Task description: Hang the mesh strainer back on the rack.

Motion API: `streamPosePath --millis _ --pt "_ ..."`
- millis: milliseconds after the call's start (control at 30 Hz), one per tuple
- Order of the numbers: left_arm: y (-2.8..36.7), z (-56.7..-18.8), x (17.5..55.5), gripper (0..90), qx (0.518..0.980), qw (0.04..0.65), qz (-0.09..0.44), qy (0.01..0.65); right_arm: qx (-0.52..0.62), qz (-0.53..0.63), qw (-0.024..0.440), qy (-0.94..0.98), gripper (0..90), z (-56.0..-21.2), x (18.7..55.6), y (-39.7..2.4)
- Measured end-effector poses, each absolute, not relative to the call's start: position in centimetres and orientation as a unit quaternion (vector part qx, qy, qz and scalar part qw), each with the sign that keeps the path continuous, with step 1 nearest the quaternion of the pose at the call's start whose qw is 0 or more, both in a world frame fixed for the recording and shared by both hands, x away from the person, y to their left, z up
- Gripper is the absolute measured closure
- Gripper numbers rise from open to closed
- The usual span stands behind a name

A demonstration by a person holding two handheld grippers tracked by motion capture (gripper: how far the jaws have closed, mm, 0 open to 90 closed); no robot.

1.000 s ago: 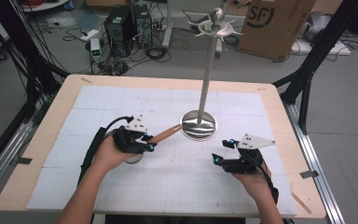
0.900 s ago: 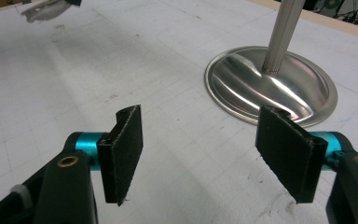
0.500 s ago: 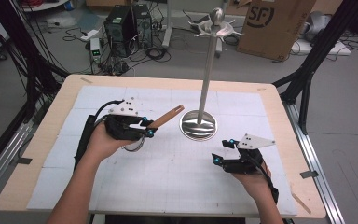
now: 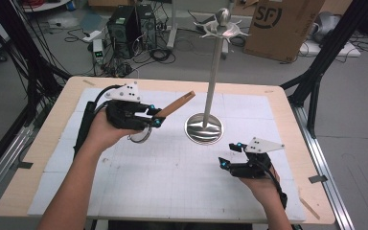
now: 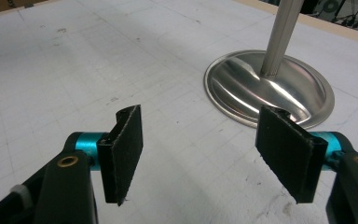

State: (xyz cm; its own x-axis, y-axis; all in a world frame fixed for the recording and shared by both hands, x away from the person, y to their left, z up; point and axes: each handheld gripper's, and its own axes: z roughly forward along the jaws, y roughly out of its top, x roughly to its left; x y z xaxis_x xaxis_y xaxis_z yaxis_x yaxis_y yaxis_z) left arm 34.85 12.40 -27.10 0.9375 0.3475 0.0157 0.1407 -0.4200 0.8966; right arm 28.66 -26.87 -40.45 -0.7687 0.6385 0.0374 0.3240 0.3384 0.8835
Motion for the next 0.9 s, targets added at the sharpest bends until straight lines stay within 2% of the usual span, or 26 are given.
streamPosePath --millis 900 --pt "12.7 -21.2 36.0 68.9 0.818 0.548 0.114 0.13 0.299 0.491 0.159 0.803 31.6 -40.4 28.6 -26.9"
